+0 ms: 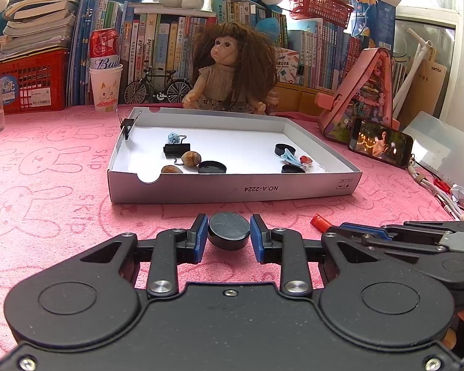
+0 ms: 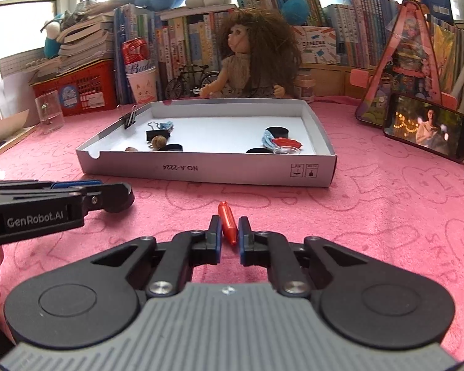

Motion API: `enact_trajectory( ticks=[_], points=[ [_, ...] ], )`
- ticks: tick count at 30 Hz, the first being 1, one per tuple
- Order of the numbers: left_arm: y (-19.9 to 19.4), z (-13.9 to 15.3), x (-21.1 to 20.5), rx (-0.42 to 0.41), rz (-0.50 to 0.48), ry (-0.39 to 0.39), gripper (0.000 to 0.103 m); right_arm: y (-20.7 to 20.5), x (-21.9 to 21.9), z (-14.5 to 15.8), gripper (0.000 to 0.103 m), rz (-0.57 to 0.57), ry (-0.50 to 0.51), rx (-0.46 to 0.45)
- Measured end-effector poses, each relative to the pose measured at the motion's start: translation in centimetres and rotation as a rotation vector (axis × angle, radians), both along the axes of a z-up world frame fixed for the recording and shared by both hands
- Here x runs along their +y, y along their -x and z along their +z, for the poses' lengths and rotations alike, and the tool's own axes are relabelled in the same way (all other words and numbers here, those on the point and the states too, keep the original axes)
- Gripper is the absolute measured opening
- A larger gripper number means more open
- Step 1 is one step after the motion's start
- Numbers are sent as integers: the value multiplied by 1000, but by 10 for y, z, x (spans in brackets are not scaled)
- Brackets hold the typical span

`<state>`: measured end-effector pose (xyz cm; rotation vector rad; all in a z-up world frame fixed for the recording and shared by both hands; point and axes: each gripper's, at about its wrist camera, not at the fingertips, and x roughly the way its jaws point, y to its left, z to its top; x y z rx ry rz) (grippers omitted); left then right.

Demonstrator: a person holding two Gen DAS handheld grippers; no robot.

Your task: Organize rigid objects

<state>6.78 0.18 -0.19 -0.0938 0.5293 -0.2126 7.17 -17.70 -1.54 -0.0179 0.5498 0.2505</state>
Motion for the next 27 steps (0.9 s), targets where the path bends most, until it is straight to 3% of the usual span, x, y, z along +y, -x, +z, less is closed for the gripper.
enact_trajectory(
  ticks=[2,3,8,10,19,22,27],
  points=[
    [0,0,0,1,0,0,28,3,-2,2,28,28,6,-3],
    [0,0,0,2,0,1,28,4,-4,2,40,36,3,0],
    [0,-1,0,2,0,-1,28,14,-10,2,46,57,80,-10],
    [0,0,0,2,0,-1,28,16,-14,2,54,43,106,-16],
    [0,0,0,0,-1,-1,28,4,-40,4,56,-206,179,-38],
    [0,0,0,3,-3,-2,28,13,-43,12,58,-112,49,-29],
    [0,1,0,4,-3,0,28,12,-20,10,62,9,49,-13]
  ],
)
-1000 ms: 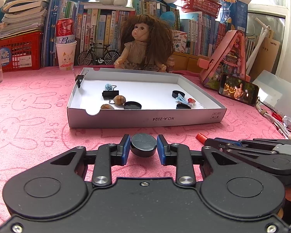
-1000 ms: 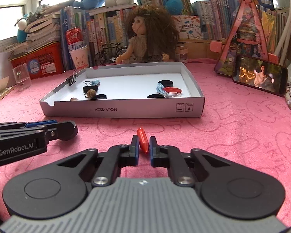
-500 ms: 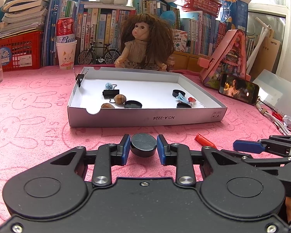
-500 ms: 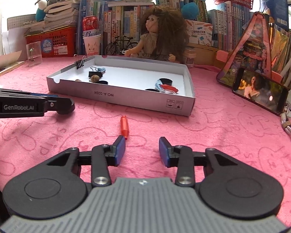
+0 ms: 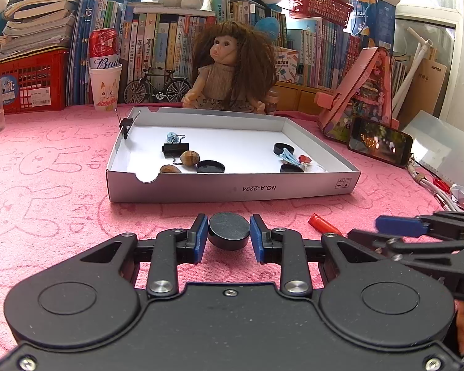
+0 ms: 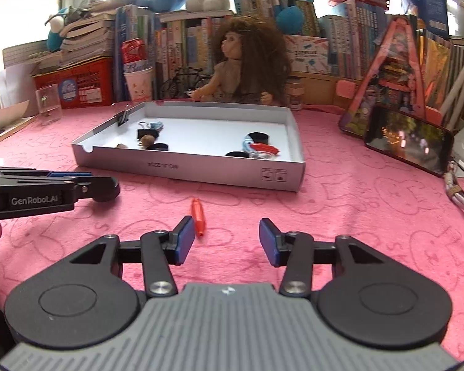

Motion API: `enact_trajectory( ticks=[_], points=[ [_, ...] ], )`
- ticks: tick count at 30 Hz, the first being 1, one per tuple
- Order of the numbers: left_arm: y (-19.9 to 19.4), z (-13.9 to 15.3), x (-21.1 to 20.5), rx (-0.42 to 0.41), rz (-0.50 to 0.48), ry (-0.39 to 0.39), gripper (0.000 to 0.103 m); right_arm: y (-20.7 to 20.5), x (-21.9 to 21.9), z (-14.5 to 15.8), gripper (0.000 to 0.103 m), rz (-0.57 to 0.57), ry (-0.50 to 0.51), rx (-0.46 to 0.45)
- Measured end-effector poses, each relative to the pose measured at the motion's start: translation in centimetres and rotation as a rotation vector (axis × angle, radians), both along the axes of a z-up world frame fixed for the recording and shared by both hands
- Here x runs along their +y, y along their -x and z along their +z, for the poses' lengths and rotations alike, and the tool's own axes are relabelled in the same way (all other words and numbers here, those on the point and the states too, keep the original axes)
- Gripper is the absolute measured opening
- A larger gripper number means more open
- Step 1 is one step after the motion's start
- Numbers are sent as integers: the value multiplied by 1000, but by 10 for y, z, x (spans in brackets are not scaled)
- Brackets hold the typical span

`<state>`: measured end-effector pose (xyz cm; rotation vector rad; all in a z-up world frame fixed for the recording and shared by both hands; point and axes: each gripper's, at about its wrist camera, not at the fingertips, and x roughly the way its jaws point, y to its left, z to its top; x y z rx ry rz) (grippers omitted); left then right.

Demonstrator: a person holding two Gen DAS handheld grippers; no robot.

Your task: Organize rigid objects

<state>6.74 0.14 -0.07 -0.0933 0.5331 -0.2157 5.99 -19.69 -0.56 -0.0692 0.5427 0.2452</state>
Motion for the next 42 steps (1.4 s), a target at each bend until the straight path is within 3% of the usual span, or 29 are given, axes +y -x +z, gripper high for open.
enact_trajectory(
  ticks=[9,15,20,24,27,33,35,37,42],
  points=[
    [1,1,2,-3,10,3,28,-26,3,-8,68,-116,101,6],
    [1,2,2,-7,10,10,27,-40,-5,-3,68,-194,95,-2],
    [0,0,1,-3,6,5,27,-23,-6,5,69,-46,-31,-20],
    [6,-1,-2,-28,4,-35,28,-22,12,1,75,31,57,-37],
    [9,-1,-3,-50,3,-64,37,-31,15,-2,75,55,45,-2],
    [0,-9,0,22,9,-44,37,-39,13,-5,75,61,21,32],
    [-1,-10,0,23,10,-47,34,-39,15,-6,68,70,28,32],
    [-1,-11,-1,26,11,-48,30,-38,16,-7,50,78,34,36],
    [-2,-8,1,27,10,-27,30,-35,17,-5,50,79,34,12]
  ],
)
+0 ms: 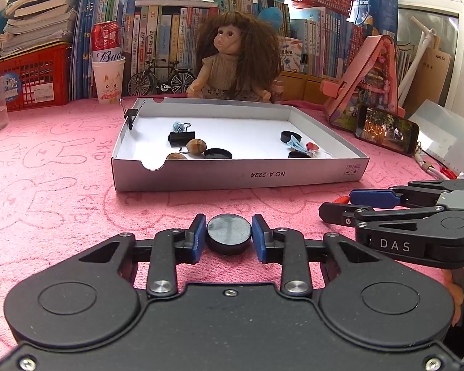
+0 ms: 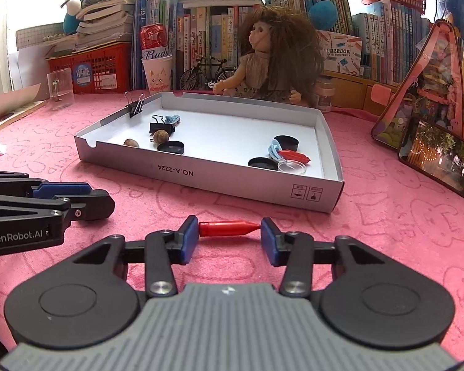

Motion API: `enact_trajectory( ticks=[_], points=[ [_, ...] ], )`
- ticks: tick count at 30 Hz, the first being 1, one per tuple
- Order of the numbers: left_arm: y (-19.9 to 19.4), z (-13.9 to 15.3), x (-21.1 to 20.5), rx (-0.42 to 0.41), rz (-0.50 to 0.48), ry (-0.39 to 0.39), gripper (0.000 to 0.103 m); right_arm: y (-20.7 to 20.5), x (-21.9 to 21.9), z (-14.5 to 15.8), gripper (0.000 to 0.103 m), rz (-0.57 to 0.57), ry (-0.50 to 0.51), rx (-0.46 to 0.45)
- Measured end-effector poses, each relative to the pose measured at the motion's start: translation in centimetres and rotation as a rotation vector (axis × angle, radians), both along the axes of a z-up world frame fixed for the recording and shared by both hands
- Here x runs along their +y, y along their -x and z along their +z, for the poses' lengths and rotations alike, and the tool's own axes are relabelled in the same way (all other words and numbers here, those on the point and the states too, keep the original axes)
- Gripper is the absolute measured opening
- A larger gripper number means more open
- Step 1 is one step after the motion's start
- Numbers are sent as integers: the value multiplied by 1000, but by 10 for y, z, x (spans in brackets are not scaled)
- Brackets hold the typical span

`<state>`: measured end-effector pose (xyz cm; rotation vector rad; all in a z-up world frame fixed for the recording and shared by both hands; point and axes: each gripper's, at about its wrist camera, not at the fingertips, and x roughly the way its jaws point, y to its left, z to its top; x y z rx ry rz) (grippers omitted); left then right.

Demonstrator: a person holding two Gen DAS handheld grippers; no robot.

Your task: Organize rigid objects

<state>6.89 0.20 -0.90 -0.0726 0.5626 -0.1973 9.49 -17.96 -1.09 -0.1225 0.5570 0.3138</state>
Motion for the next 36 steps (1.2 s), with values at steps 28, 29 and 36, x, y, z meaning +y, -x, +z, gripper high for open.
enact_trajectory(
  ticks=[28,29,36],
  points=[
    [-103,46,28,-96,101,64,30,-69,-20,39,49,-131,-167,-77],
    [-111,46,30,-84,100,73,30,-74,-21,40,49,-136,-168,-77],
    [-155,35,42,-10,154,95,30,-110,-26,36,49,-176,-202,-52]
  ],
)
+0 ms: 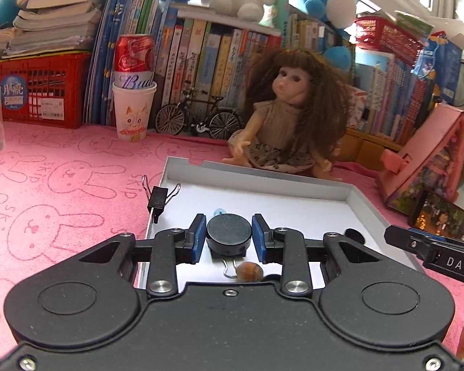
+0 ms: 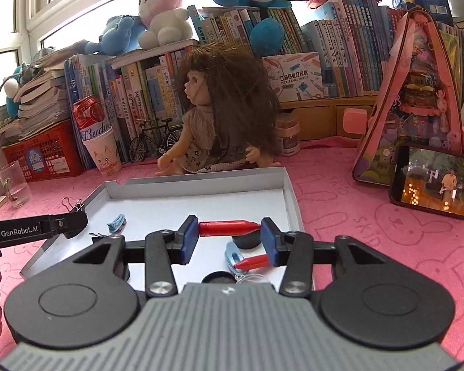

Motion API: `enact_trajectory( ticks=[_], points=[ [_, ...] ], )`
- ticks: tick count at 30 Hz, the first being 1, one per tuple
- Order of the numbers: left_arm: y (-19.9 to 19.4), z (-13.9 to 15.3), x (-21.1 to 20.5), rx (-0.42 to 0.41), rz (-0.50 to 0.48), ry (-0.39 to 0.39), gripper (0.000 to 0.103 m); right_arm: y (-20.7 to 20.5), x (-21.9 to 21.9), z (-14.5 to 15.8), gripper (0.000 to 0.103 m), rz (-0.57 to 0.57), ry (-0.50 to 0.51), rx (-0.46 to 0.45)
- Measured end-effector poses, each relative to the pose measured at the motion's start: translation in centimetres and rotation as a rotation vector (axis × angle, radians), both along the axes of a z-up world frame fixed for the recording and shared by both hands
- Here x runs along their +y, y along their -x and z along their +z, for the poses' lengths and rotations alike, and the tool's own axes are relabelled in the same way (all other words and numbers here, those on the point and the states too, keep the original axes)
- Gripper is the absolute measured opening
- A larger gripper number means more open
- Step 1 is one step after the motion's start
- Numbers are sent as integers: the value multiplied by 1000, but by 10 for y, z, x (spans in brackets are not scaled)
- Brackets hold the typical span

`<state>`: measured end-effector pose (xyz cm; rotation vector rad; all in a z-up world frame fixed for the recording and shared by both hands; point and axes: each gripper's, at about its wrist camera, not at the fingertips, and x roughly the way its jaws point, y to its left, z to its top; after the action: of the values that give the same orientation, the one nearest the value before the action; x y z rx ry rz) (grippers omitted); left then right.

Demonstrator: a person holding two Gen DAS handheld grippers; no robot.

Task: Organize rigid objects
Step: 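Carry the lid in the left gripper into the tray while the right gripper carries the marker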

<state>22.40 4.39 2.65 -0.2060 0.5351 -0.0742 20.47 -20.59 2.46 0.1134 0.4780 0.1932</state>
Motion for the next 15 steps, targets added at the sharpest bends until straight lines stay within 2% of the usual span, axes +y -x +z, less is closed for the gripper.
enact_trajectory(
  ticks=[7,15],
  points=[
    [-39,-5,-11,11,1,-60,30,-37,5,-5,49,-5,-16,15],
    [-56,-25,-18,67,12,-89,30,-57,14,-19,49,-28,-13,62]
  ],
)
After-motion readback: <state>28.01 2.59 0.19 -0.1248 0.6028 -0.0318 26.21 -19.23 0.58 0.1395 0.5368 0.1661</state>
